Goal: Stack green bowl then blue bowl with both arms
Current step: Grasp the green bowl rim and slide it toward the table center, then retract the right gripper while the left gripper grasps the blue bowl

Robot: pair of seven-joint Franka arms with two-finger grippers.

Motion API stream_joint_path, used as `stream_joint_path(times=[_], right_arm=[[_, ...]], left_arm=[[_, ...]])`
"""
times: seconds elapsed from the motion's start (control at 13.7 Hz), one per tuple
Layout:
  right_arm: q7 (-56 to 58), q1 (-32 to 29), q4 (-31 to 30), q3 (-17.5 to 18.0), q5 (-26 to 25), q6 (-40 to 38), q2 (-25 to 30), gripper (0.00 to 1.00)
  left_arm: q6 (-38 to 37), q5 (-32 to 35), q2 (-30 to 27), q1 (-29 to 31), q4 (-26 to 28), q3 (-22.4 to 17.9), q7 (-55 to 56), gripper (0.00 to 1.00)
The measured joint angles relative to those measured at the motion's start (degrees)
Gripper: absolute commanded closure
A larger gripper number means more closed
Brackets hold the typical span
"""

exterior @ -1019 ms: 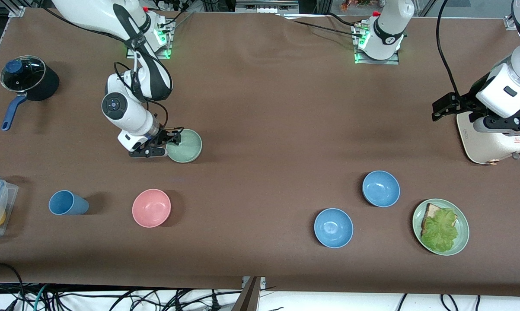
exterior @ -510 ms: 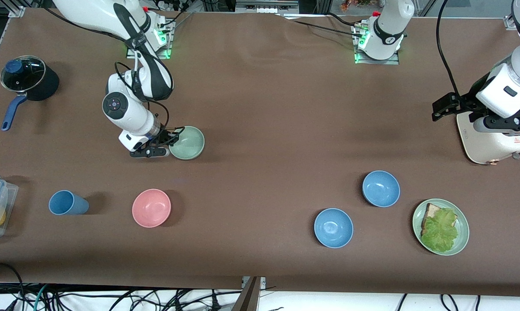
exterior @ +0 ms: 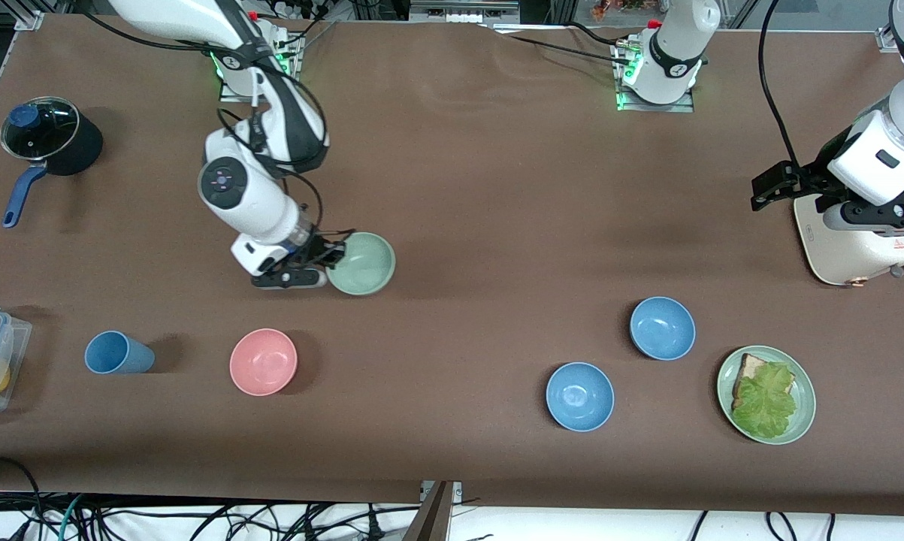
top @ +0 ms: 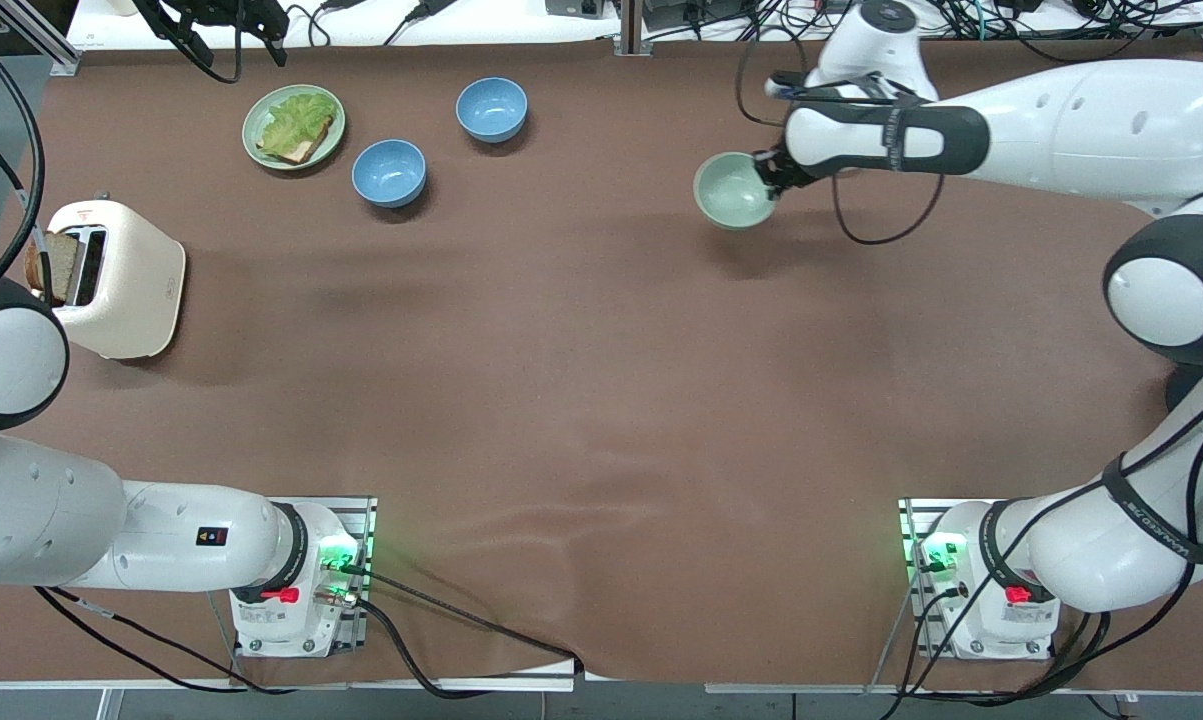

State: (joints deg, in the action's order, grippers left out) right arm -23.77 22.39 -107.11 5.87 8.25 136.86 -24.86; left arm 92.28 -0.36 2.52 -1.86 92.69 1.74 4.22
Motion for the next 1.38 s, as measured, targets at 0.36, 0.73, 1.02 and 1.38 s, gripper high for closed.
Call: stream_joint_path(times=[0.36, 0.73, 1.02, 1.38], right_arm=[[-15.2, 11.3, 17.0, 0.5, -0.1, 0.0, -15.4, 1.0], [-18.8, 14.5, 28.2, -0.1, -1.0, -0.1, -24.8, 1.0], [-18.8, 14.4, 29.1, -1.0, -2.4, -0.3, -25.0, 0.0], [-18.7, 13.9, 32.0, -5.9, -2.5, -8.0, -21.2, 0.0]], left_arm=[[0.0, 0.0, 0.0, 0.0, 0.0, 0.0, 0.0, 0.0], [-0.1, 0.0, 0.0, 0.1, 0.0, -0.1, 0.0, 0.0], [-0.1, 0.0, 0.0, 0.3, 0.0, -0.2, 0.0, 0.0], [-2.0, 0.0, 0.9, 0.3, 0.0, -0.2, 0.0, 0.0]])
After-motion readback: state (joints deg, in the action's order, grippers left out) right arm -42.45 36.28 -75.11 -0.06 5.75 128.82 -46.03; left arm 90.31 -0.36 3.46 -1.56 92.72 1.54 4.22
